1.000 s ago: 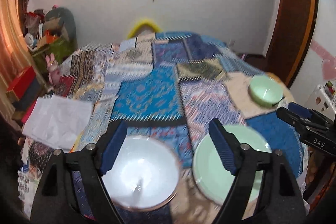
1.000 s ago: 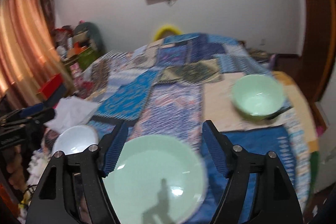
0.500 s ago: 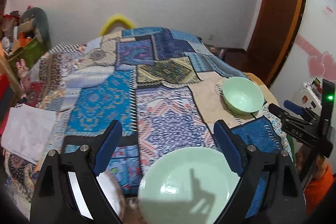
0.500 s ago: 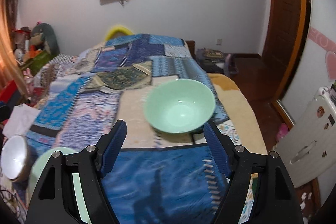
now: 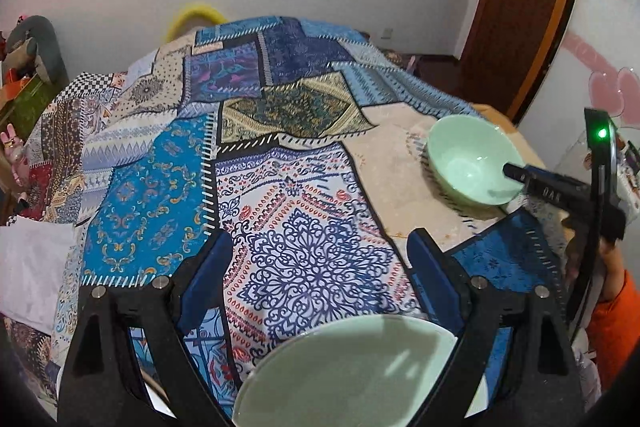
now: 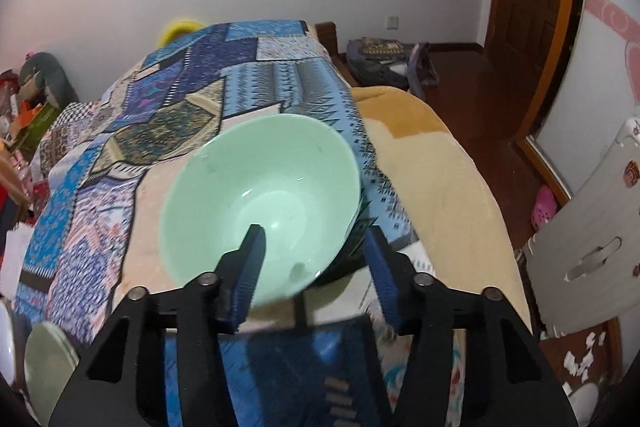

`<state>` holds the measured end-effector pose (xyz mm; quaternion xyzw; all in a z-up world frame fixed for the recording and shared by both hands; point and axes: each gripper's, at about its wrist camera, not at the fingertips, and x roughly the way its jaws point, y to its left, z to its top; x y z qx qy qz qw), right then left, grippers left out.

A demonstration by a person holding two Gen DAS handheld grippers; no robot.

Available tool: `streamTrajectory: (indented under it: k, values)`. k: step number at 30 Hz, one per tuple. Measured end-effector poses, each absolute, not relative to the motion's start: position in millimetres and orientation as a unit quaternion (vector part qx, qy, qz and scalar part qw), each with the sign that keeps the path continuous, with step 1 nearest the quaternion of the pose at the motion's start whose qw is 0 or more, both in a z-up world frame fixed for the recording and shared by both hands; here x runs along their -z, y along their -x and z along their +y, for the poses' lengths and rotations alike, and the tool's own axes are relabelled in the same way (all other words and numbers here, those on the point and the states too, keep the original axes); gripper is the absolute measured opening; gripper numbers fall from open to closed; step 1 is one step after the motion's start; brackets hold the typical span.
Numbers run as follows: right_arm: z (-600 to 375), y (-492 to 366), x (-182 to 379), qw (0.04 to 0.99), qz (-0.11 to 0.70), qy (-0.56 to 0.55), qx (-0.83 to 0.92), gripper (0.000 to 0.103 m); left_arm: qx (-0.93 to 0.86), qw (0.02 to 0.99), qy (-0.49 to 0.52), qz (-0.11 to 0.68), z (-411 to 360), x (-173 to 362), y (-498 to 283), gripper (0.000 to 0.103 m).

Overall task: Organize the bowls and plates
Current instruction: 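Grasp the rim of the mint green bowl with both tools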

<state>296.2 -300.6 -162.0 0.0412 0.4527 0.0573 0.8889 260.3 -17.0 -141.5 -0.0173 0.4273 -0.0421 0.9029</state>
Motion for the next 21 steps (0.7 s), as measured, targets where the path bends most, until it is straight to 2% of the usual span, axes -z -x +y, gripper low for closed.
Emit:
streamTrajectory:
  k: [4, 6, 8, 14, 21]
  values:
    - [-303.6, -312.8, 173.5, 0.882, 0.467, -0.045, -0.05, 0.025, 0.046, 0.893, 0.021, 0.447, -16.7, 153.8, -272.6, 0.09]
    - [-307.6, -318.7, 177.2, 0.878, 0.471, -0.066, -0.048, 0.022, 0.047, 0.892, 0.02, 0.449, -18.3, 157.0, -275.7, 0.09]
    - [-311.1, -322.2, 179.3, 0.876, 0.474, -0.078, -0.047, 0.013, 0.046, 0.891, 0.016, 0.451, -20.6, 159.9, -277.9, 0.09]
    - [-301.5, -327.6, 182.8, 0.873, 0.481, -0.055, -0.064, 0.011, 0.054, 0.883, 0.017, 0.467, -29.7, 165.0, -283.9, 0.09]
    - [-283.0, -311.9, 186.6, 0.865, 0.486, -0.053, -0.114, 0.012, 0.071, 0.878, 0.026, 0.473, -46.2, 162.7, -285.6, 0.09]
